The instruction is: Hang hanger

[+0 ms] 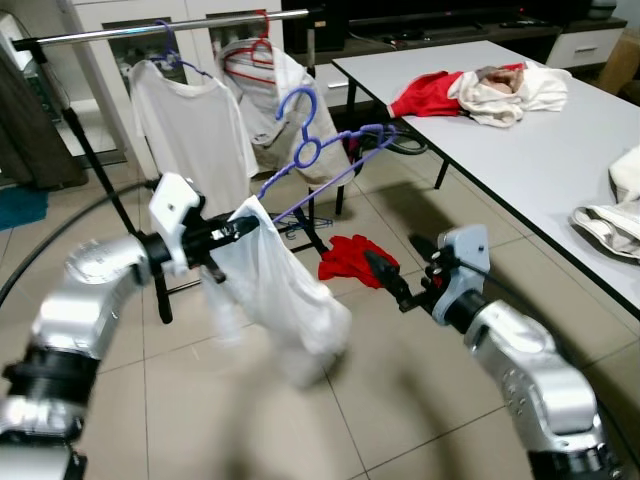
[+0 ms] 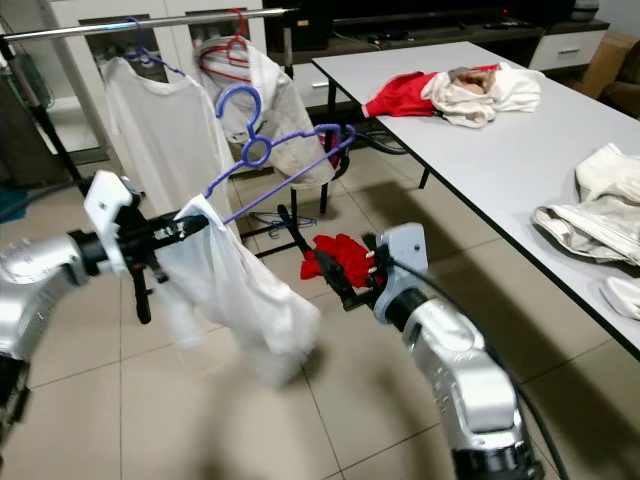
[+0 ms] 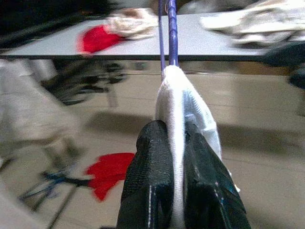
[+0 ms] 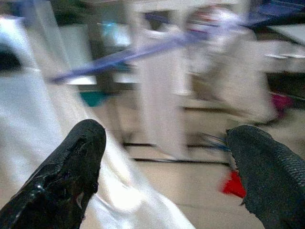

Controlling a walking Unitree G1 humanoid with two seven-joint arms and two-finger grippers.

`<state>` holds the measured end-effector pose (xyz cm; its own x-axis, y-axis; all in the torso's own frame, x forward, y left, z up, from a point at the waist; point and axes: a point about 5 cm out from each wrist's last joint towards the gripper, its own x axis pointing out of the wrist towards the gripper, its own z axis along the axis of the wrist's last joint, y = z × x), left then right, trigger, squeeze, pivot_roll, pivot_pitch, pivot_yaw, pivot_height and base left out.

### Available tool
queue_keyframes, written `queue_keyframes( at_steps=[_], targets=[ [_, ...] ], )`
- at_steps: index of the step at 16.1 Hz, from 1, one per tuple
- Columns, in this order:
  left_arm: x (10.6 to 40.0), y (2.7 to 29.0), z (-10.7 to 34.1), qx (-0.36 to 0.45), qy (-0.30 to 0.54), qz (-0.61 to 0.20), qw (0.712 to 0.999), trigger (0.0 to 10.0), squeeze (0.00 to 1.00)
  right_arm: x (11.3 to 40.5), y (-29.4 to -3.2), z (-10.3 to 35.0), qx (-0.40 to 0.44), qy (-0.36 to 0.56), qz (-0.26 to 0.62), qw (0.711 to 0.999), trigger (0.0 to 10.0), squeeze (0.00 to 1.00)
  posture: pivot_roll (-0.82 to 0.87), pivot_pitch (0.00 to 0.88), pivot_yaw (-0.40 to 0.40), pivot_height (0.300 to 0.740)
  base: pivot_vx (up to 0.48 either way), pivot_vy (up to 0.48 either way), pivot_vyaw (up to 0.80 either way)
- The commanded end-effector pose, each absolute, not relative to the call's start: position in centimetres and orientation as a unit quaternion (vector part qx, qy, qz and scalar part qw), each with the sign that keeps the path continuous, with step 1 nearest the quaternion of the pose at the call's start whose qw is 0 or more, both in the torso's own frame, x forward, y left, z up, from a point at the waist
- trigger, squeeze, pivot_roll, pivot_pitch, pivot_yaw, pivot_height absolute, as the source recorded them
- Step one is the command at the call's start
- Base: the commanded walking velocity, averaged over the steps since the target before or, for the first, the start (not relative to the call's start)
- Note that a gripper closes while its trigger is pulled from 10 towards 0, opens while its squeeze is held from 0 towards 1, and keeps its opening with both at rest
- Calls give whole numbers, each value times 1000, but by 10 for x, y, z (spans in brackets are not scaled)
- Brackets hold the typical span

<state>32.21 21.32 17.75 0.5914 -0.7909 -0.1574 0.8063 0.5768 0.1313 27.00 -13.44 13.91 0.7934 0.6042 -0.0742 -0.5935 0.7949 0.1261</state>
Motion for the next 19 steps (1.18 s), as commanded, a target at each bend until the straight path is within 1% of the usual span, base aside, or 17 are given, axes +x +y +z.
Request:
queue_keyframes(
  at_steps=[1,2,3,4,5,6,7,8,9,10,11,13,17,19],
  targets=[
    [325,215,194,102,24,-479,871,0,0,265,-129,150,55,36,368,928,10000,0,-147,0,37,740,0,0,0],
    [326,218,203,103,32,-508,854,0,0,257,-125,153,45,33,424,904,10000,0,-140,0,37,740,0,0,0],
    [329,220,215,108,29,-531,840,0,0,253,-120,156,30,26,461,886,10000,0,-127,0,38,740,0,0,0],
    [332,221,225,114,20,-541,833,0,0,253,-114,161,32,18,480,876,10000,0,-126,0,40,740,0,0,0],
    [333,222,226,115,18,-544,831,0,0,253,-113,162,34,16,484,874,10000,0,-127,0,41,740,0,0,0],
    [336,221,233,134,12,-547,826,0,0,253,-105,166,46,16,498,866,10000,1000,-124,0,41,740,0,0,0],
    [336,222,235,136,11,-548,826,0,0,252,-100,169,51,14,508,860,10000,1000,-120,0,34,740,0,0,0],
    [339,221,240,154,5,-540,827,0,0,251,-87,174,48,9,524,850,10000,1000,-111,0,25,740,0,0,0],
    [340,218,243,158,-4,-538,828,0,0,251,-80,175,46,7,534,844,10000,1000,-110,0,24,740,0,0,0],
    [340,218,245,159,-7,-539,827,0,0,252,-77,175,47,6,537,843,10000,902,-111,0,25,740,0,0,0],
    [339,215,249,158,-11,-547,822,0,0,256,-70,172,39,9,540,840,10000,0,-111,0,25,740,0,0,0],
    [338,212,255,164,-19,-554,816,0,0,267,-59,167,22,16,539,842,10000,0,-95,0,13,740,0,0,0],
    [336,208,257,170,-23,-559,812,0,0,286,-47,163,-15,21,521,853,10000,0,-94,0,0,740,0,0,0],
    [333,204,257,164,-20,-572,804,0,0,302,-48,160,-15,16,485,874,10000,0,-95,0,-4,740,0,0,0]
  ],
)
